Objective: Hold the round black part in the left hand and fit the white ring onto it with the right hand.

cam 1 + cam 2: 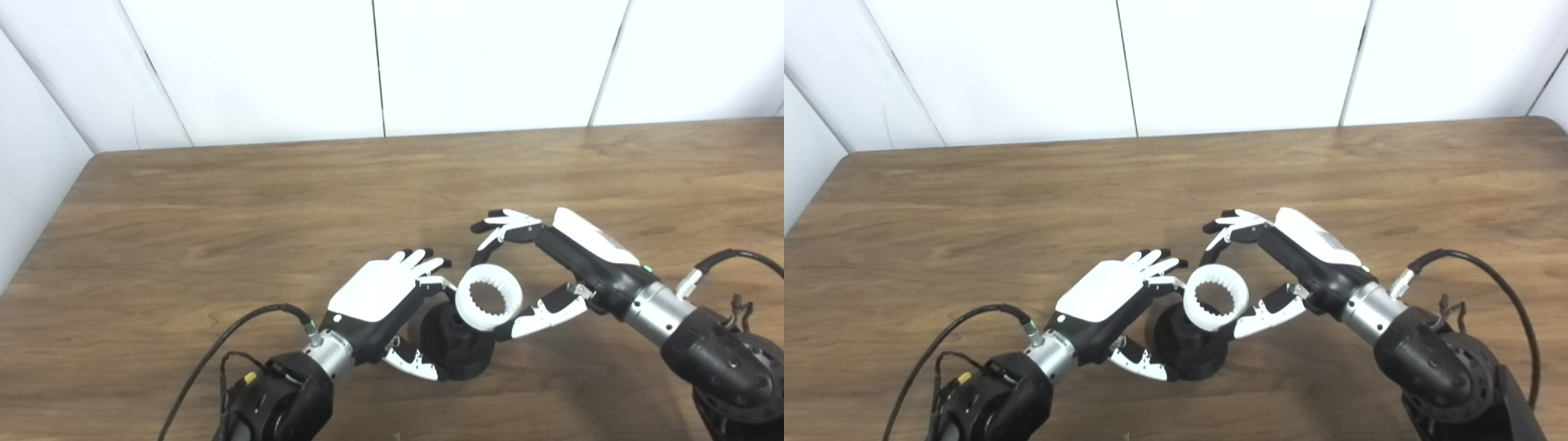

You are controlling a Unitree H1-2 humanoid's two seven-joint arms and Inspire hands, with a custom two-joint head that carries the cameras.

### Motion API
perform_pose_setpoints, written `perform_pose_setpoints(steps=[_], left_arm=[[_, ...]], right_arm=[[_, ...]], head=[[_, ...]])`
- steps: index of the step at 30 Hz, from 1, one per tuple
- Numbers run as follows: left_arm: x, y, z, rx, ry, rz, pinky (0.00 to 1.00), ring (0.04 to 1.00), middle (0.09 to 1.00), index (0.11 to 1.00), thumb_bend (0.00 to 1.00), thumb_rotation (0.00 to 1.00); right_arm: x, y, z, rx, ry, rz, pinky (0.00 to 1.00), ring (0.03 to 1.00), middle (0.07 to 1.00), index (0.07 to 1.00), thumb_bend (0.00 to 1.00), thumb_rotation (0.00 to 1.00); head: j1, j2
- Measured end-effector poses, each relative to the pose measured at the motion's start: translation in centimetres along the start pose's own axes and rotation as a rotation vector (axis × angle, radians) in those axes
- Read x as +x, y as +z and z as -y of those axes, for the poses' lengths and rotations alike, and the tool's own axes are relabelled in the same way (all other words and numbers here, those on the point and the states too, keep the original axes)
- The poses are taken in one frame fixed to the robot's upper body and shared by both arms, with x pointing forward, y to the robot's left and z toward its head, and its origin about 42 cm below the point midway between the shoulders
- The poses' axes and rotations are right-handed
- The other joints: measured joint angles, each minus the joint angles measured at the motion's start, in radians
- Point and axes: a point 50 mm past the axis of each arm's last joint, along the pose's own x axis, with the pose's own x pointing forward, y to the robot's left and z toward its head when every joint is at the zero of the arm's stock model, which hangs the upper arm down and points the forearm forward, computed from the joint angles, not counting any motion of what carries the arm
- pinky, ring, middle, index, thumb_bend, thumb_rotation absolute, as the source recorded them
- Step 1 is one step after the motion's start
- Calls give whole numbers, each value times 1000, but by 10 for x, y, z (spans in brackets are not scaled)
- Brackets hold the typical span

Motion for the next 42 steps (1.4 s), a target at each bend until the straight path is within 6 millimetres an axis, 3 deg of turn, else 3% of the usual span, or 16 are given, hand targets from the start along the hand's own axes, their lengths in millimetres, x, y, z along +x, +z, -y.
perform_pose_setpoints(steps=[7, 42], left_arm=[[0, 0, 0, 0, 0, 0, 1000, 1000, 955, 706, 902, 228], [2, 4, 0, -15, 1, -1, 1000, 1000, 950, 704, 904, 223]], right_arm=[[5, -2, -8, -8, 29, -8, 787, 944, 855, 491, 523, 159], [13, 7, -24, 5, 86, 25, 804, 963, 859, 491, 523, 159]], head=[[2, 2], [2, 6]])
